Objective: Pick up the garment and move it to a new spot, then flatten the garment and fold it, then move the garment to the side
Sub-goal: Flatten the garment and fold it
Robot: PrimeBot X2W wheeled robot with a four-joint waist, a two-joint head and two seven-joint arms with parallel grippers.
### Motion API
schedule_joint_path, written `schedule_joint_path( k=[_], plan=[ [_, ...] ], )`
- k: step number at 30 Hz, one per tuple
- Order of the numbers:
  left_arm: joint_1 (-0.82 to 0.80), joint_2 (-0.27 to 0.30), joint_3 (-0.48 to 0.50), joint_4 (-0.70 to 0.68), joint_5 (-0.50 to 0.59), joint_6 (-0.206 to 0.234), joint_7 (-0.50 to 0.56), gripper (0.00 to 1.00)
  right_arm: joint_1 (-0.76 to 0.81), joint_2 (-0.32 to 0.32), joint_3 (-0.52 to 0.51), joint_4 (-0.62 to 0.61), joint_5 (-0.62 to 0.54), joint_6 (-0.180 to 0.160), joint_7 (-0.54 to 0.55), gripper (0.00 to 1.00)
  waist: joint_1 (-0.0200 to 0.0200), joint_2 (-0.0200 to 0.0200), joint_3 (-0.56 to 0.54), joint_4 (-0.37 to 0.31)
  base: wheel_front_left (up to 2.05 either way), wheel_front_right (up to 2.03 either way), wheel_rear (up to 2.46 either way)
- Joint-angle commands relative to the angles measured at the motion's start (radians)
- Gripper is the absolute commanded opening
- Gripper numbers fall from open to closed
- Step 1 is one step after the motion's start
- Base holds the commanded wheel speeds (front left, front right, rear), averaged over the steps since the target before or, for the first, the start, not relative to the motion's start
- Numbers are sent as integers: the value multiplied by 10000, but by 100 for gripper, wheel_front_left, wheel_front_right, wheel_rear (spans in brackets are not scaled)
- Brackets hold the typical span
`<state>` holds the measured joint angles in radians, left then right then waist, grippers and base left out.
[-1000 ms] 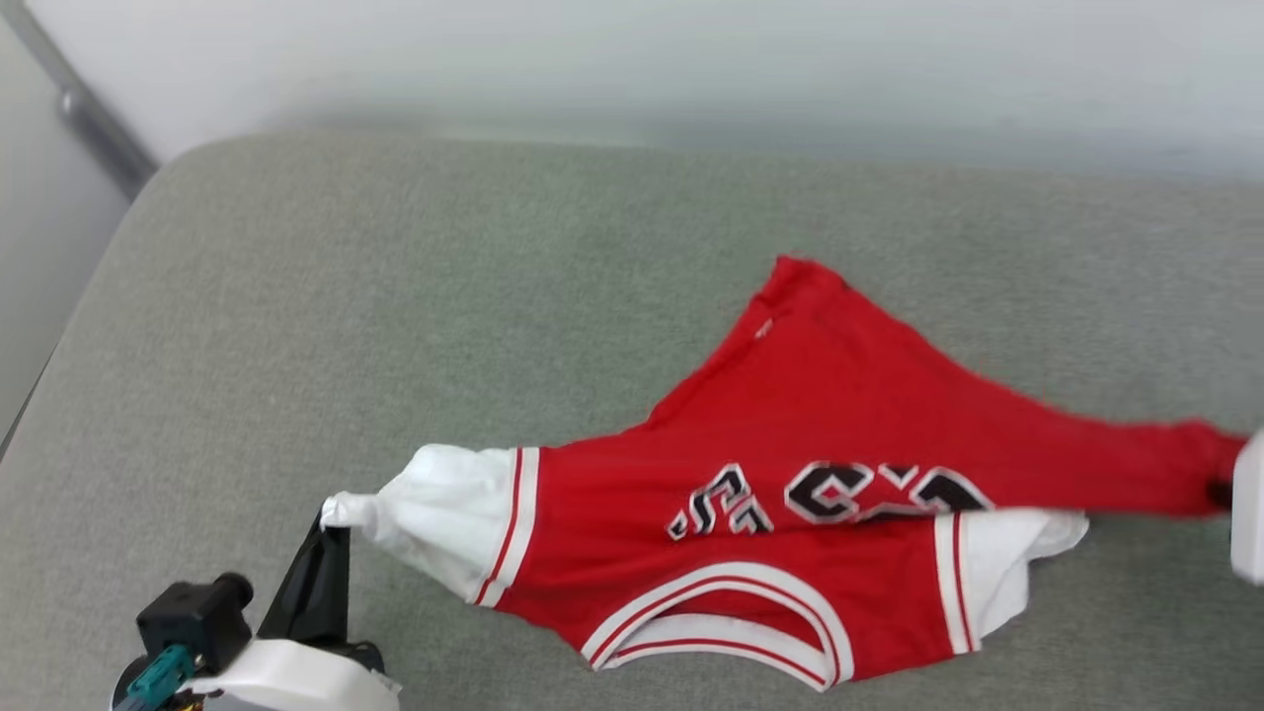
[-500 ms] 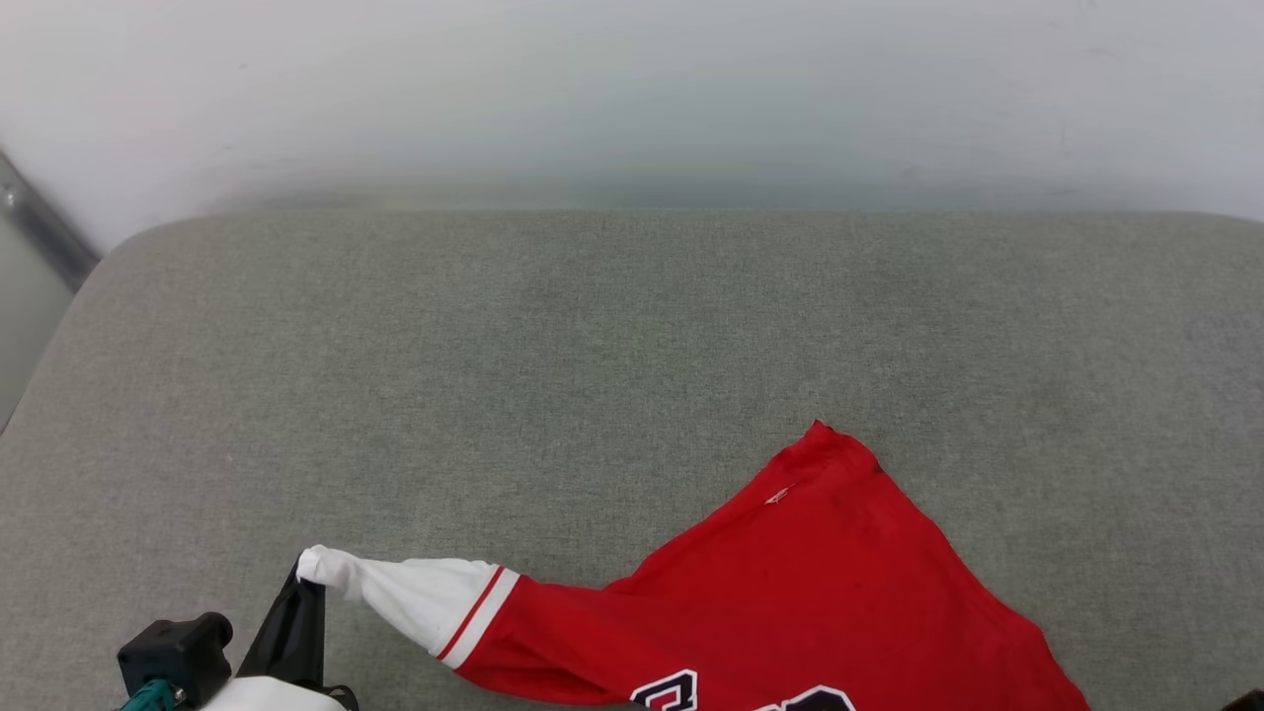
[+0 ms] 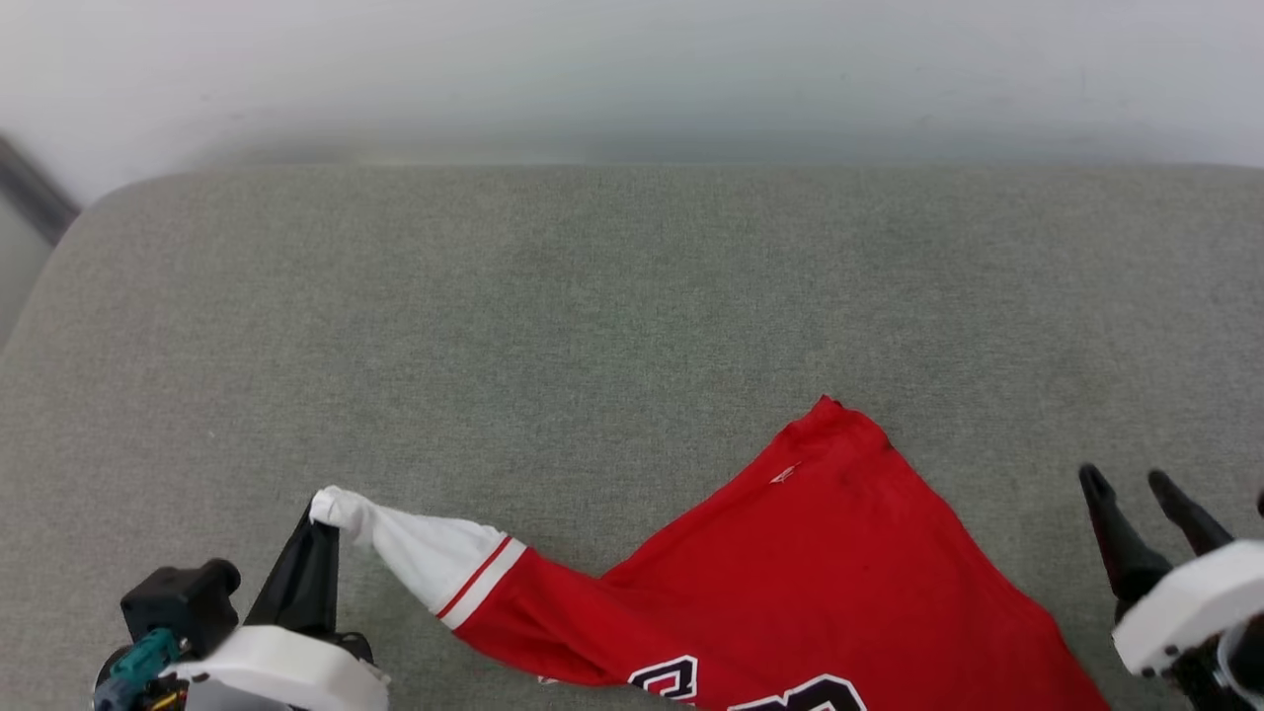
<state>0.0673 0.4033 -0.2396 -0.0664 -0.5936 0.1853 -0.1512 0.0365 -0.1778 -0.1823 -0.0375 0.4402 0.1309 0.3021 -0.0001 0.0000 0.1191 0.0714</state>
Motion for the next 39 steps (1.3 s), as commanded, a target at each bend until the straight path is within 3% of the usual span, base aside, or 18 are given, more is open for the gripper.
schedule_joint_path(
  k=[1,5,10,16,22,27,28,29,30,31,39],
  plan=[
    [-219,2,27,-55,1,-36,-28,0,-534,-181,257,102,-42,-2,-122,100,1,0,308,108,0,0,0],
    [-831,-18,47,-49,-18,-207,-171,0,-2170,-1069,1675,834,23,-4,575,100,1,0,994,344,0,0,0],
    [-1427,-161,-73,213,27,-442,-393,0,-4211,-2034,3678,1271,466,-4,3349,100,1,0,1561,670,0,0,0],
    [-1961,-350,-227,577,7,-710,-603,0,-5765,-2321,4994,1509,645,-4,6112,100,1,0,2032,1119,0,0,0],
    [-2357,-489,-364,882,48,-962,-755,0,-6573,-2134,5704,2355,775,-4,6967,100,1,0,2455,1388,0,0,0],
    [-2526,-630,-434,1170,2,-1090,-854,0,-6267,-1997,6308,3763,913,-4,7717,100,1,0,2598,1471,0,0,0],
    [-2550,-656,-443,1225,0,-1116,-878,0,-6192,-1989,6374,3995,914,-5,7830,96,1,0,2606,1477,0,0,0],
    [-2570,-676,-452,1278,-2,-1129,-898,0,-6142,-1978,6426,4166,932,-5,7883,40,1,0,2609,1482,0,0,0],
    [-2582,-688,-453,1340,-6,-1158,-901,0,-6102,-1954,6461,4322,971,-5,7937,7,1,0,2584,1476,0,0,0],
    [-2575,-689,-448,1388,-16,-1163,-919,0,-6089,-1921,6499,4423,1002,-5,7931,0,1,0,2549,1463,0,0,0],
    [-2731,-349,-346,1449,45,-1305,-844,0,-7153,-1839,6321,3921,1063,-4,6211,0,1,0,1873,975,0,0,0]
  ],
)
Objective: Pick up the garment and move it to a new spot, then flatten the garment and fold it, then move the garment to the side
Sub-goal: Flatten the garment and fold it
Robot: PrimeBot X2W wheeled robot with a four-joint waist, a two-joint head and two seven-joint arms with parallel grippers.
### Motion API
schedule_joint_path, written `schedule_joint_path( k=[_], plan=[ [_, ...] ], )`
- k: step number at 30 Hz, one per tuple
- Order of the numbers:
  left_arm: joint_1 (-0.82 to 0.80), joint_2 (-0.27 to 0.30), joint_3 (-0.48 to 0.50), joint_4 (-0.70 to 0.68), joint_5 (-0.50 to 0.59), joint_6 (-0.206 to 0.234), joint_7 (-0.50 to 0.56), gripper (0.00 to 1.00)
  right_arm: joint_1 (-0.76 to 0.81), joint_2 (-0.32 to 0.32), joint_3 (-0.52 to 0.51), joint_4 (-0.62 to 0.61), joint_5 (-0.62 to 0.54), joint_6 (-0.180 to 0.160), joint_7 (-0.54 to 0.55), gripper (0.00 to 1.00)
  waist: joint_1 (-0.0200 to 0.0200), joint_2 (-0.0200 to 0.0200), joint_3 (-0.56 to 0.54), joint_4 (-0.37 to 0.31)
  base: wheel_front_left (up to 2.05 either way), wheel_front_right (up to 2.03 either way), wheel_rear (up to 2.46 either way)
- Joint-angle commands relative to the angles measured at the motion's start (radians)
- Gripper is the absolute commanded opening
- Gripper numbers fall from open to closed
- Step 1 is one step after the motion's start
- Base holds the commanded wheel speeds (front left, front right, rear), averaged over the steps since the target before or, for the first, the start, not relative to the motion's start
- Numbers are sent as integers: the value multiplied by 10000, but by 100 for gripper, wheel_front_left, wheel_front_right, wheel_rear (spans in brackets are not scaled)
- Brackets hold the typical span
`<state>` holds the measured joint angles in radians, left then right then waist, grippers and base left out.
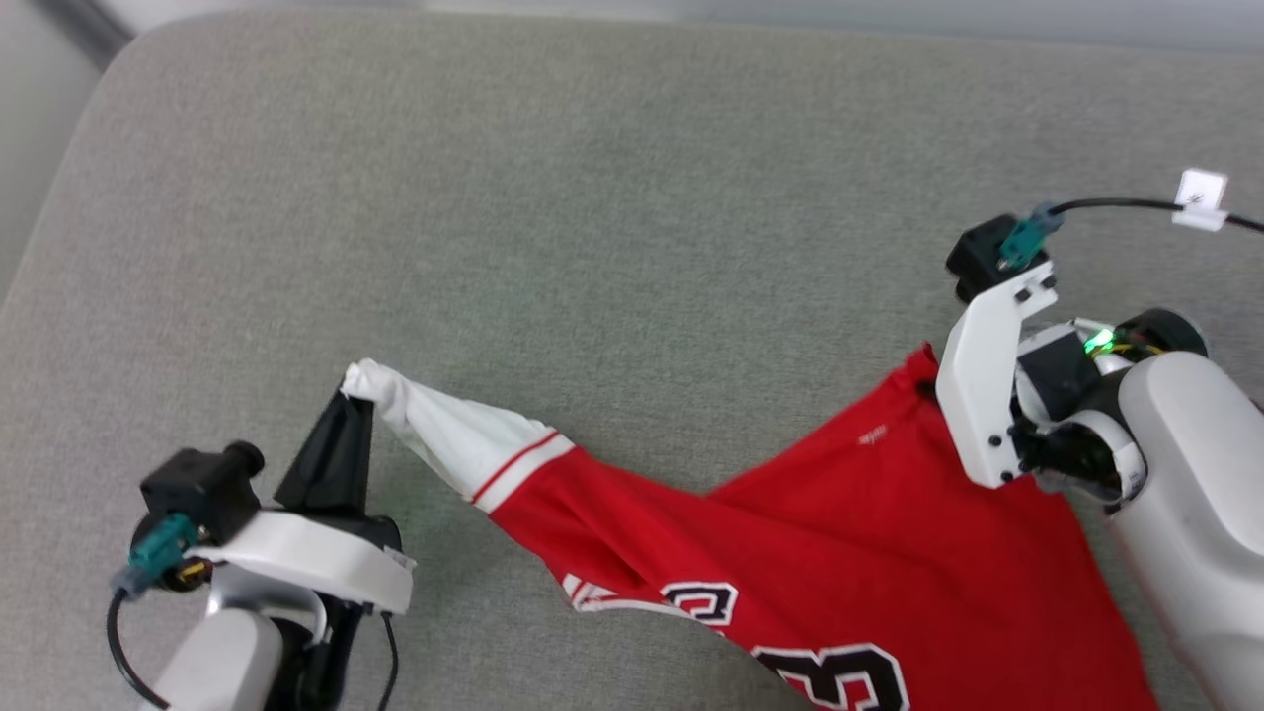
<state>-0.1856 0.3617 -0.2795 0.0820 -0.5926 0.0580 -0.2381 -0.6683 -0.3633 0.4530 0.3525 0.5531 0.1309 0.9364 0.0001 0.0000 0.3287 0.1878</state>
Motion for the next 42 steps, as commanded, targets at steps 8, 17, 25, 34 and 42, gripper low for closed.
schedule_joint_path(
  k=[8,17,25,34,42],
  plan=[
    [-1539,690,269,379,-50,-197,881,0,-792,293,-819,735,-791,-5,-2091,0,-1,0,-1336,-878,0,0,0],
    [-4736,539,356,2448,-499,-784,1588,0,-1906,1104,-2166,2267,-1648,-4,-4113,0,-1,0,-1940,-1381,0,0,0],
    [-8424,714,606,5038,-234,-1261,699,0,-4058,1858,-3449,3455,-2459,-7,-5984,0,-1,0,-1463,-1827,0,0,0],
    [-11704,1132,639,6403,209,-1478,132,0,-6903,2298,-4581,4166,-3230,-10,-7260,0,-1,0,-271,-2062,0,0,0],
    [-13586,1384,468,6841,338,-1677,75,0,-8853,2368,-4922,4373,-3661,-10,-7701,0,-1,0,1330,-1983,0,0,0]
  ],
)
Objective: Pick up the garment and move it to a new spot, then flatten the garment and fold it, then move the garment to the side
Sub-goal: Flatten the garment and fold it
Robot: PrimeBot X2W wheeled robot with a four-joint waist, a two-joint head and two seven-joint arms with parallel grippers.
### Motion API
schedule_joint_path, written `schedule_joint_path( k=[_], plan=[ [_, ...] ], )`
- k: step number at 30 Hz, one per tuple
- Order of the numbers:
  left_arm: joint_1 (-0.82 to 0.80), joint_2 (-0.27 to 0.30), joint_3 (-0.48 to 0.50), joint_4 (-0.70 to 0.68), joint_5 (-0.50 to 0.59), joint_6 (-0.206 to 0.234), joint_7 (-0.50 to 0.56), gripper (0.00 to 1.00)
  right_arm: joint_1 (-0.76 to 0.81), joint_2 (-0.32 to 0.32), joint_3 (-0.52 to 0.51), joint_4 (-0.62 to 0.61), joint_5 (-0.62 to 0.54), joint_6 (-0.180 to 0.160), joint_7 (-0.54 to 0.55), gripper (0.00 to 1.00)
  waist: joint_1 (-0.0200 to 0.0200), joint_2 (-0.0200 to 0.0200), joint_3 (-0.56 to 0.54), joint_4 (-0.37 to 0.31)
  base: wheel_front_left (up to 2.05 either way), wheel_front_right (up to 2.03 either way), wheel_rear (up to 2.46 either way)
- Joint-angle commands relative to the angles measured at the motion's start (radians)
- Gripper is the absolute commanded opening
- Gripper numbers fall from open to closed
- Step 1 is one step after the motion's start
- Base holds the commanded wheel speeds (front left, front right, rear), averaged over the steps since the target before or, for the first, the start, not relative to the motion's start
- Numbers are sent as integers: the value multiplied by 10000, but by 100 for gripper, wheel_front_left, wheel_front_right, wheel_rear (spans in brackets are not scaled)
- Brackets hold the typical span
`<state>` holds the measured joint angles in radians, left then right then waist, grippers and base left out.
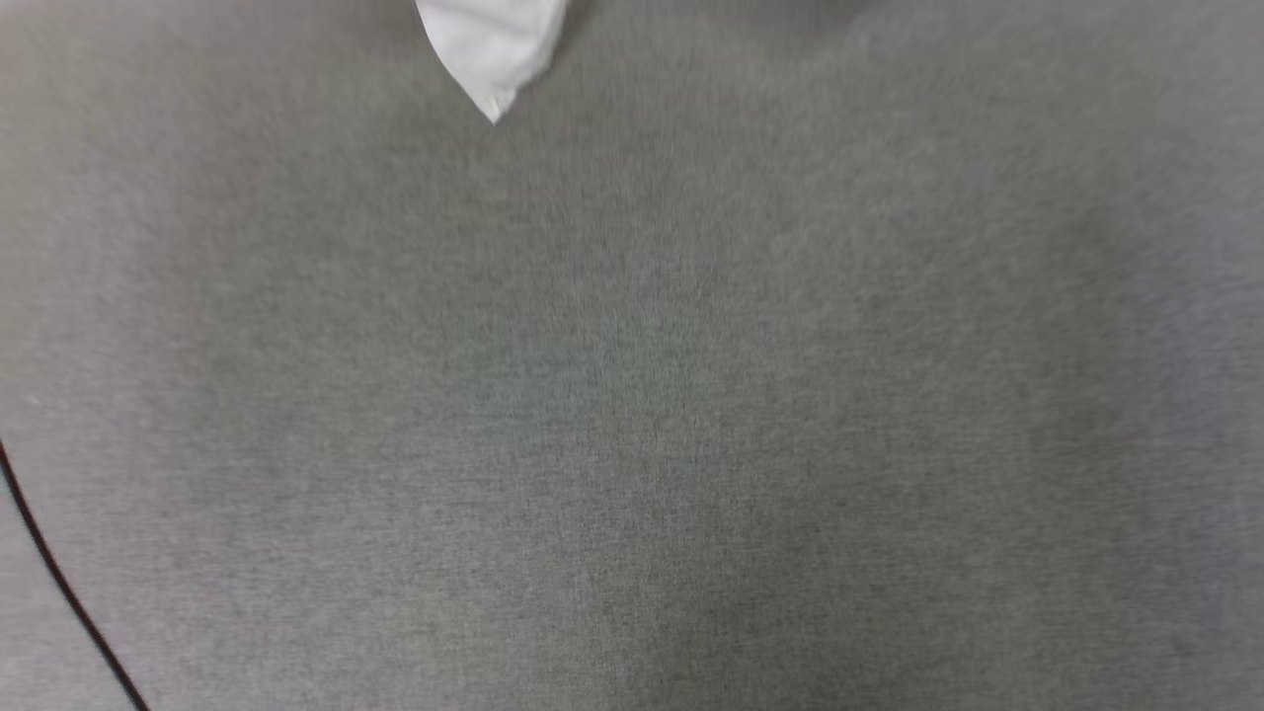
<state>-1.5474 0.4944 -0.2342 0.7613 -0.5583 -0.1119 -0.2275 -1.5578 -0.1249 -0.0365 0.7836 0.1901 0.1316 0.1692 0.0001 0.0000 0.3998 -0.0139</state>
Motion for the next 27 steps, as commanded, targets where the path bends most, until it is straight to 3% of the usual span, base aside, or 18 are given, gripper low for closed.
schedule_joint_path(
  k=[1,8,15,21,27],
  plan=[
    [-169,109,-10,120,-1,-9,-35,0,-163,16,-26,100,-98,-18,-72,0,-1,0,847,35,0,0,0],
    [-588,142,-237,770,-219,-154,-170,0,-914,110,65,579,-302,-16,-464,0,-1,0,1884,131,0,0,0],
    [211,-251,-900,1331,-1113,-185,-58,0,-361,-58,469,1511,-125,-16,-759,0,-1,0,1926,349,0,0,0],
    [2196,-208,-1762,1127,-2292,-181,-72,0,1218,-230,1533,2117,419,-15,-955,0,-1,0,1183,431,0,0,0],
    [5047,45,-2403,711,-3036,-180,-278,0,3786,-559,2596,1972,1409,-16,-1227,0,-1,0,-76,462,0,0,0]
  ],
)
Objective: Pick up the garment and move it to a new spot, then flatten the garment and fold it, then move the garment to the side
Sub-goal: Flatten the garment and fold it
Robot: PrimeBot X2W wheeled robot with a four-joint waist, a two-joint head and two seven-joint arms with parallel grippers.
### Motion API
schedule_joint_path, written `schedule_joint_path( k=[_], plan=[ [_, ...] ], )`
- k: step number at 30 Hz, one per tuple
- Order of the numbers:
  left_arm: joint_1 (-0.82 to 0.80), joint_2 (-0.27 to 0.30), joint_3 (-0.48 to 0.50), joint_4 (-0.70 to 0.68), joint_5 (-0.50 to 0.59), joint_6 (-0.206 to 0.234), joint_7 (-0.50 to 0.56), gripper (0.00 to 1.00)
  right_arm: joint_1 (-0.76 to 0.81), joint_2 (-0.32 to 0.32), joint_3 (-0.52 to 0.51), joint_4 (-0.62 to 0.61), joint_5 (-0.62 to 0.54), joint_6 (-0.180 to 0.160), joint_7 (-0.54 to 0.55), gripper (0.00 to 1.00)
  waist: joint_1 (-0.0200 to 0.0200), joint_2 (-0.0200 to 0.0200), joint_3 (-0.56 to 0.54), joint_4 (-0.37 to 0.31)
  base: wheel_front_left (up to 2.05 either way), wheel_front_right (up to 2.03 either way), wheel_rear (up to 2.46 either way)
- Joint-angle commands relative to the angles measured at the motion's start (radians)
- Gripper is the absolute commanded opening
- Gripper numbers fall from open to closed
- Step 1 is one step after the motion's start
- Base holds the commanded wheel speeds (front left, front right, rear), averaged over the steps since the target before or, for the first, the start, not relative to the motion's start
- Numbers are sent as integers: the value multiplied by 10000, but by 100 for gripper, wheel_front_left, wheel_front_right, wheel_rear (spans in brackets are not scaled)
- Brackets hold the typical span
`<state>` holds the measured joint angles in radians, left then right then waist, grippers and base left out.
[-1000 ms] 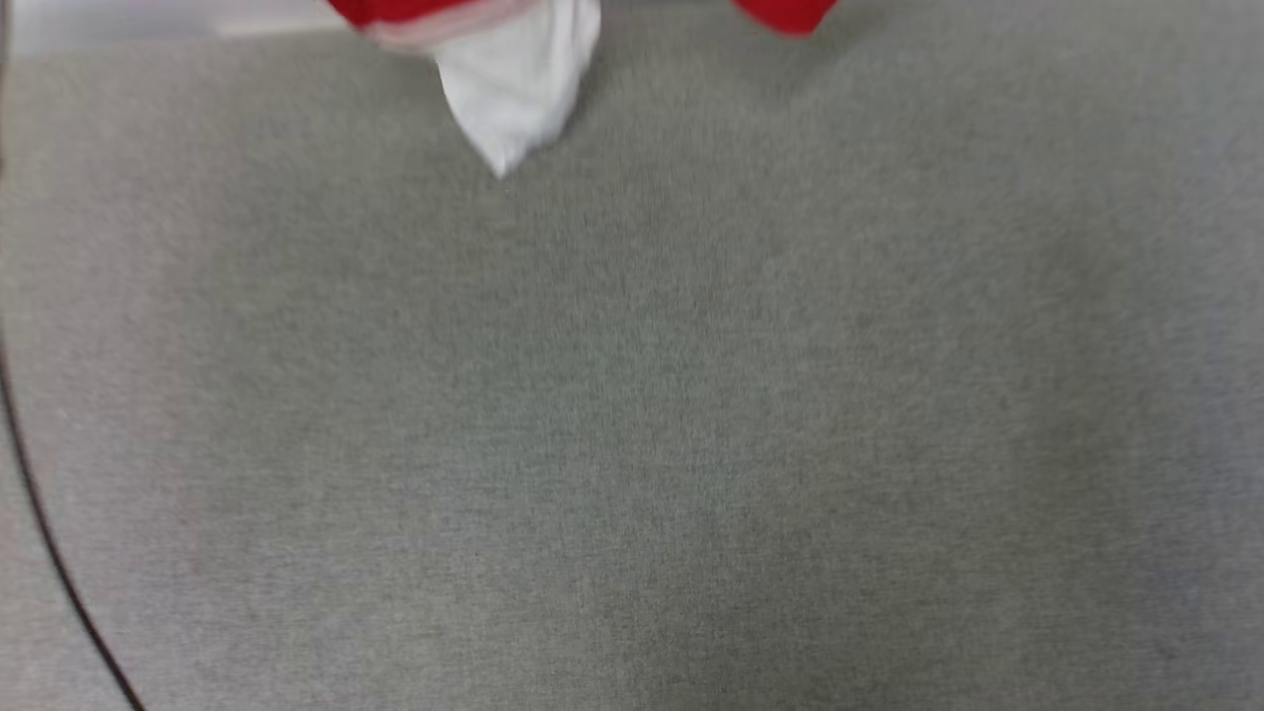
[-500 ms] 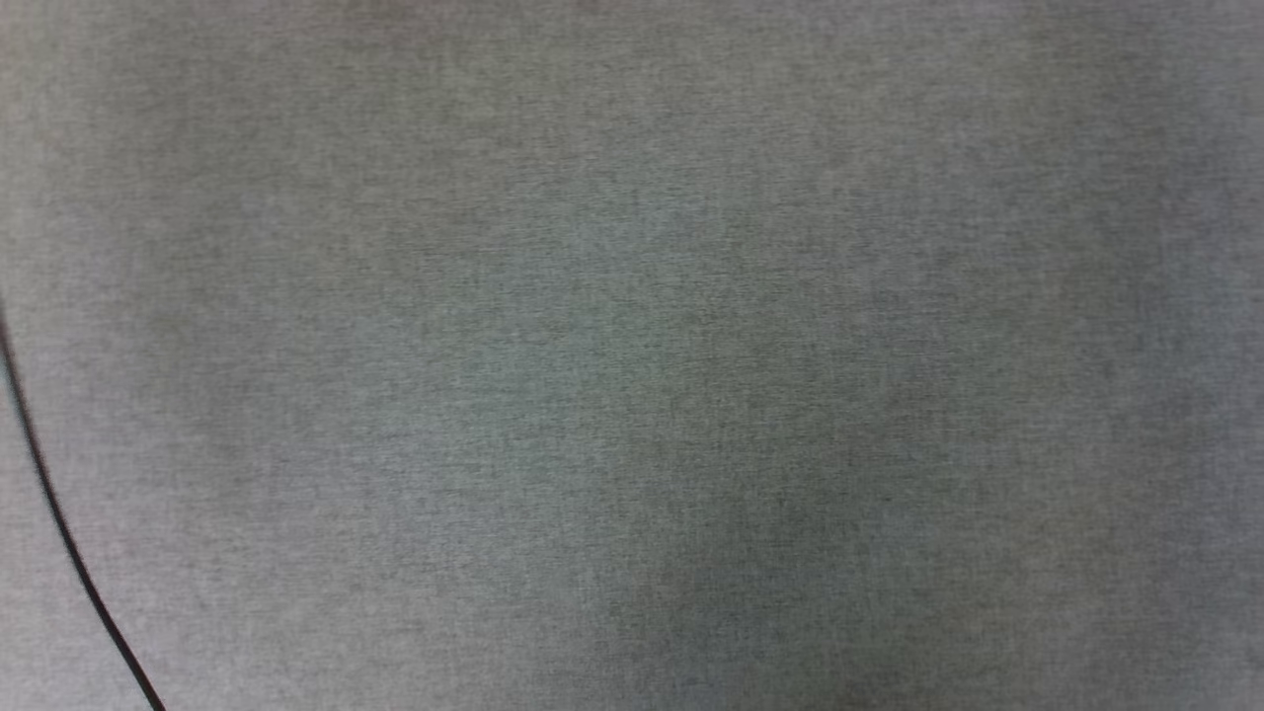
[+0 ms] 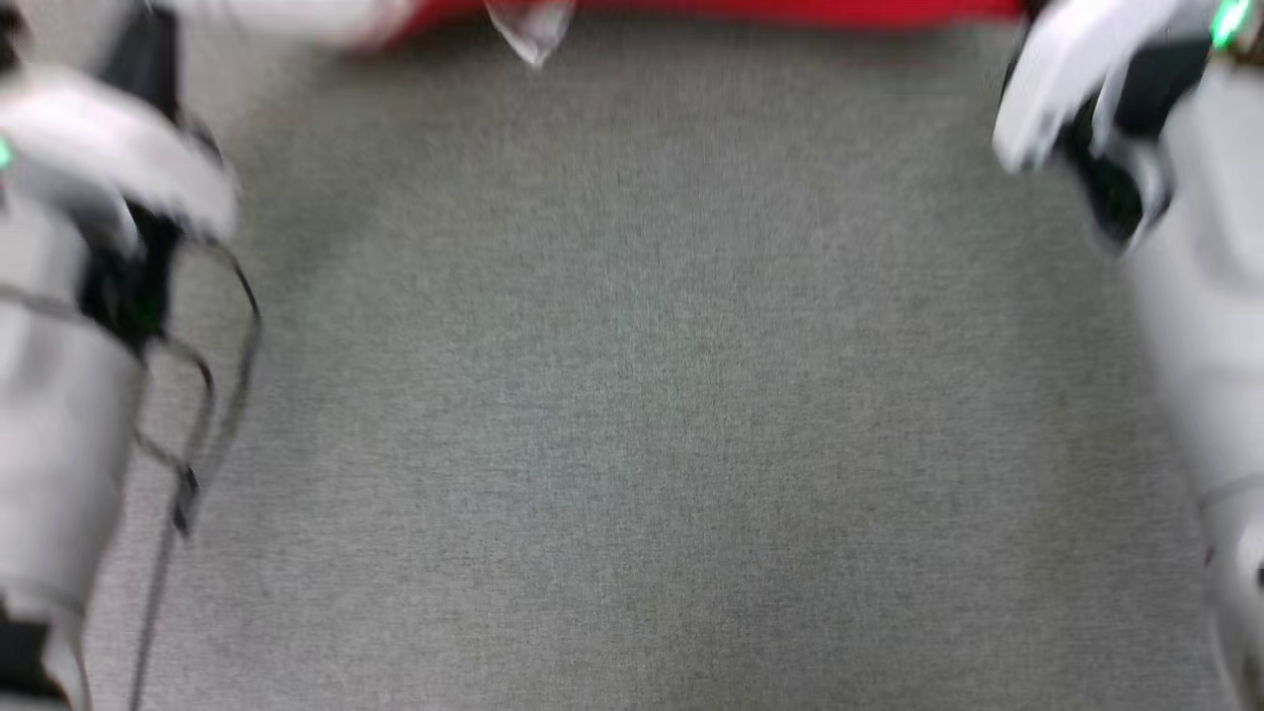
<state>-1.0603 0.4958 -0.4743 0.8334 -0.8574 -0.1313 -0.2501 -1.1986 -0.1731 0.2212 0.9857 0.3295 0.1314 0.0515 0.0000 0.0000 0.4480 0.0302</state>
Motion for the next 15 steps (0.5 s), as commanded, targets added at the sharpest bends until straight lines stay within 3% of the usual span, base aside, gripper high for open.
schedule_joint_path(
  k=[1,9,15],
  plan=[
    [691,69,-24,-84,-148,14,-87,0,657,-169,171,-124,159,-14,-103,0,0,0,-789,26,0,0,0],
    [4706,-190,297,-924,-740,109,-161,0,4356,-880,996,-1114,1519,-17,-51,0,0,0,-2639,259,0,0,0],
    [7241,111,423,-1955,-895,764,-165,0,6931,-1526,1219,-2557,2171,-19,312,0,0,0,-3722,381,0,0,0]
  ],
)
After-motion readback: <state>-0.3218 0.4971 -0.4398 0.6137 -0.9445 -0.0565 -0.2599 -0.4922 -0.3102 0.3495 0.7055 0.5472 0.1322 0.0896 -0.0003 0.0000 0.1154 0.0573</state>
